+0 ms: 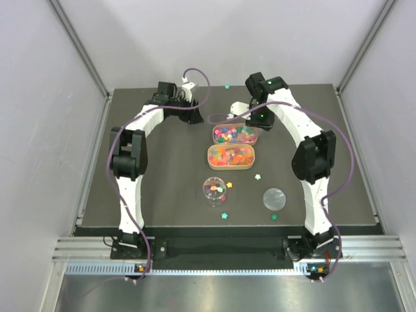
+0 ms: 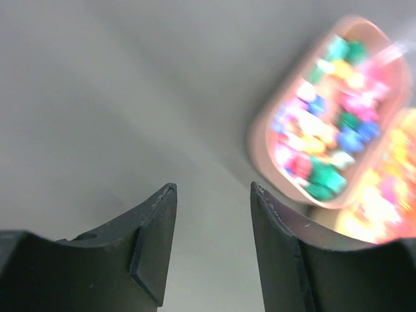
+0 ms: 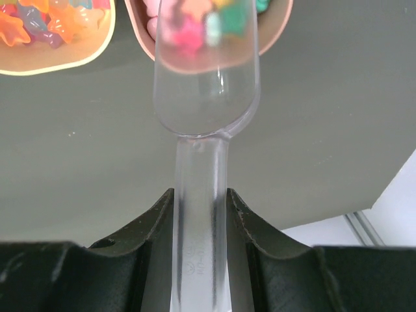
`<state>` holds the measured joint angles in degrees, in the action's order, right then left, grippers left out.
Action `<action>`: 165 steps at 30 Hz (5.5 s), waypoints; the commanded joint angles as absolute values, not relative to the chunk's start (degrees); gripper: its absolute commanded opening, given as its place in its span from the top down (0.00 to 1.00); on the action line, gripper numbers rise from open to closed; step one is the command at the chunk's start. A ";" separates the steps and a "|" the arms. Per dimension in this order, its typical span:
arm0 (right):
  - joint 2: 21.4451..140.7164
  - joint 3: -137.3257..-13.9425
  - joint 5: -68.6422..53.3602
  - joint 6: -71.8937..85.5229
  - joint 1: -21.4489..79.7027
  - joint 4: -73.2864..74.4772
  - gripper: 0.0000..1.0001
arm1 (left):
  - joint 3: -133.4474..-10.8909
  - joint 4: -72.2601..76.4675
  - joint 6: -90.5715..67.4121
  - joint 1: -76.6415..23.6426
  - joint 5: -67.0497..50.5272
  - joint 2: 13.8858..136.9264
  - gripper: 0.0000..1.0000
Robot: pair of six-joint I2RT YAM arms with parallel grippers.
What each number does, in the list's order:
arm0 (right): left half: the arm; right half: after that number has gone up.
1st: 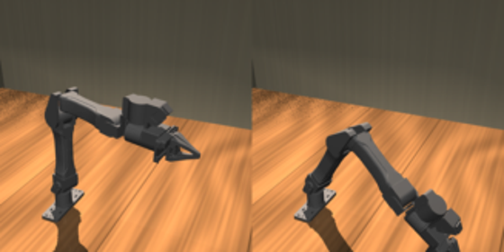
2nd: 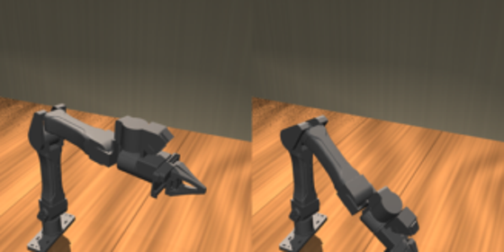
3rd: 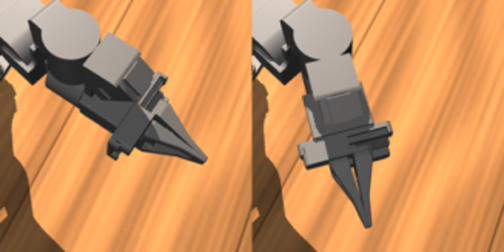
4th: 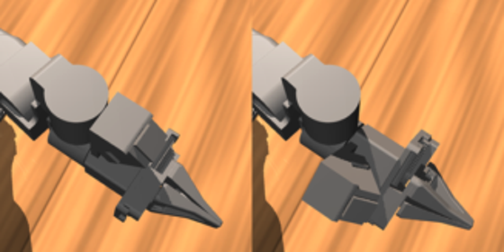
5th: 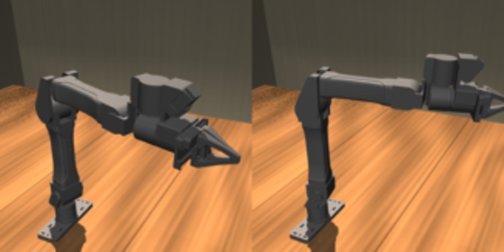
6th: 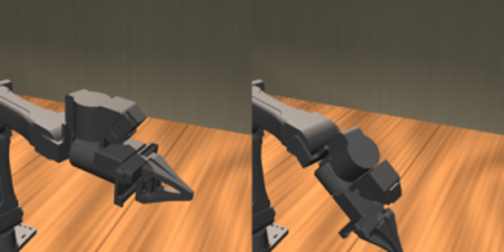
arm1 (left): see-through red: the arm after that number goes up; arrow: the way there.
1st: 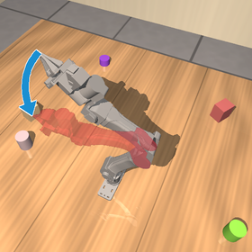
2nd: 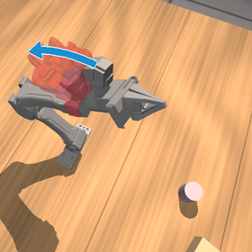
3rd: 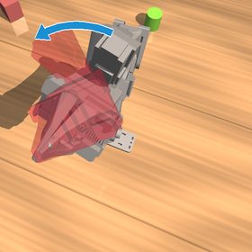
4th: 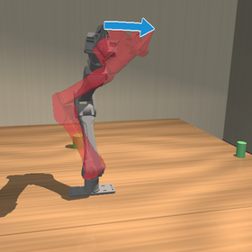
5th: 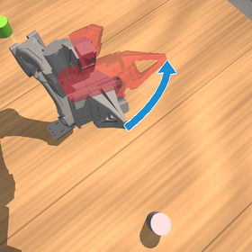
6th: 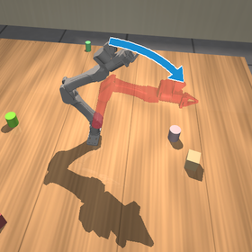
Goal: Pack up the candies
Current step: Scoop the fake candies from the storage box, then place the fake candies in the packing bottle.
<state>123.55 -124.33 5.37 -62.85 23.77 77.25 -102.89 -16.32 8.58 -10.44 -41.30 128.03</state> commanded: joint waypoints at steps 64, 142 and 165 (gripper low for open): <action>138.17 -126.57 -25.22 -74.88 21.18 84.11 1.00 | -102.04 -36.91 15.11 -12.83 -46.14 125.69 0.57; 91.57 -90.79 -15.21 -67.06 37.09 76.81 1.00 | -78.67 -45.71 22.41 1.67 -38.58 92.38 0.60; 92.72 -94.74 -3.35 -63.46 44.38 79.89 1.00 | -68.29 -37.62 20.39 1.58 -40.78 86.05 0.60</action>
